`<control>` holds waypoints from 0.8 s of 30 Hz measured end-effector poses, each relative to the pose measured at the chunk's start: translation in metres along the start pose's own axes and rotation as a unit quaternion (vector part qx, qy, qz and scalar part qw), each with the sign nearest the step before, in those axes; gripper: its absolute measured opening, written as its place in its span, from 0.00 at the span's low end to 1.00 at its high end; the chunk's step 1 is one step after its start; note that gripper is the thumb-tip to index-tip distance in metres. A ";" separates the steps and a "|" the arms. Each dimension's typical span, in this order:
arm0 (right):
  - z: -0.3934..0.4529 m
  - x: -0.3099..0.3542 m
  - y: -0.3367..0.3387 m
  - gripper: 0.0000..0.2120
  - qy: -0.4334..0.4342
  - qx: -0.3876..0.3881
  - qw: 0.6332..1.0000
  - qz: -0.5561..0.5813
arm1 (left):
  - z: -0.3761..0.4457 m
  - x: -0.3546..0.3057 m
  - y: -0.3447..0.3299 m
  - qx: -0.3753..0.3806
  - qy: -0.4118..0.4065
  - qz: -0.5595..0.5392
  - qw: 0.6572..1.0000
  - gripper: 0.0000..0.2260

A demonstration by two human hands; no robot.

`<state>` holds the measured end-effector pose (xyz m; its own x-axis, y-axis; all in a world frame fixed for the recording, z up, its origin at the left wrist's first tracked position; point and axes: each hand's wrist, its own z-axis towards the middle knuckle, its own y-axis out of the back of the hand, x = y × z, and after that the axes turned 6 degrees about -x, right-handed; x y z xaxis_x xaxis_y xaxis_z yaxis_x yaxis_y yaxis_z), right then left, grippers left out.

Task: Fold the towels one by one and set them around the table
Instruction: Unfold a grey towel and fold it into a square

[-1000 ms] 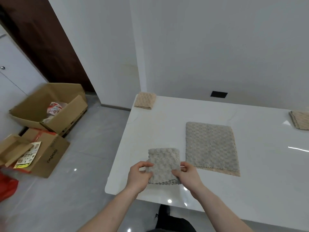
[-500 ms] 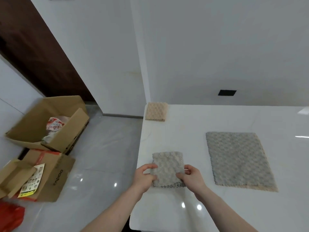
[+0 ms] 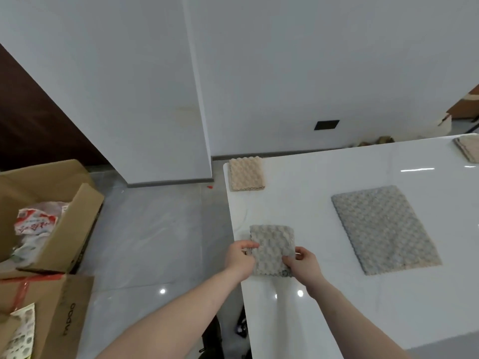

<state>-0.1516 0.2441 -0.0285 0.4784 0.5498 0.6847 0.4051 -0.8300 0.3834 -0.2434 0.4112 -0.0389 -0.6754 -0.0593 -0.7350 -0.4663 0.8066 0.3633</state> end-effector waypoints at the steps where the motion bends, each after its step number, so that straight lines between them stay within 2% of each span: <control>1: 0.004 0.004 -0.004 0.09 0.004 -0.004 1.000 -0.005 | 0.005 -0.002 0.001 0.002 -0.013 0.014 1.000 0.23; 9: 0.037 0.014 -0.028 0.12 0.028 -0.034 0.995 -0.095 | 0.035 0.007 0.000 0.062 -0.086 0.143 0.984 0.22; 15: 0.040 -0.019 -0.028 0.24 0.050 -0.057 0.980 -0.185 | 0.031 0.041 -0.015 0.118 -0.054 0.174 0.976 0.20; 18: 0.034 -0.036 -0.032 0.31 0.122 -0.096 0.955 -0.254 | 0.027 0.052 -0.010 0.108 -0.099 0.210 0.967 0.21; 21: 0.022 -0.053 -0.039 0.28 0.241 -0.112 0.893 -0.363 | 0.020 0.052 0.003 0.117 -0.202 0.300 0.925 0.25; 24: 0.006 -0.056 -0.047 0.26 0.226 -0.063 0.876 -0.422 | 0.015 0.051 0.005 0.195 -0.248 0.380 0.869 0.31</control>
<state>-0.1928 0.2525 -0.0888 -0.3189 0.9028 0.2886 0.3634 -0.1647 0.9169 -0.2716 0.4208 -0.0837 -0.3297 0.7609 -0.5588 0.3024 0.6458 0.7010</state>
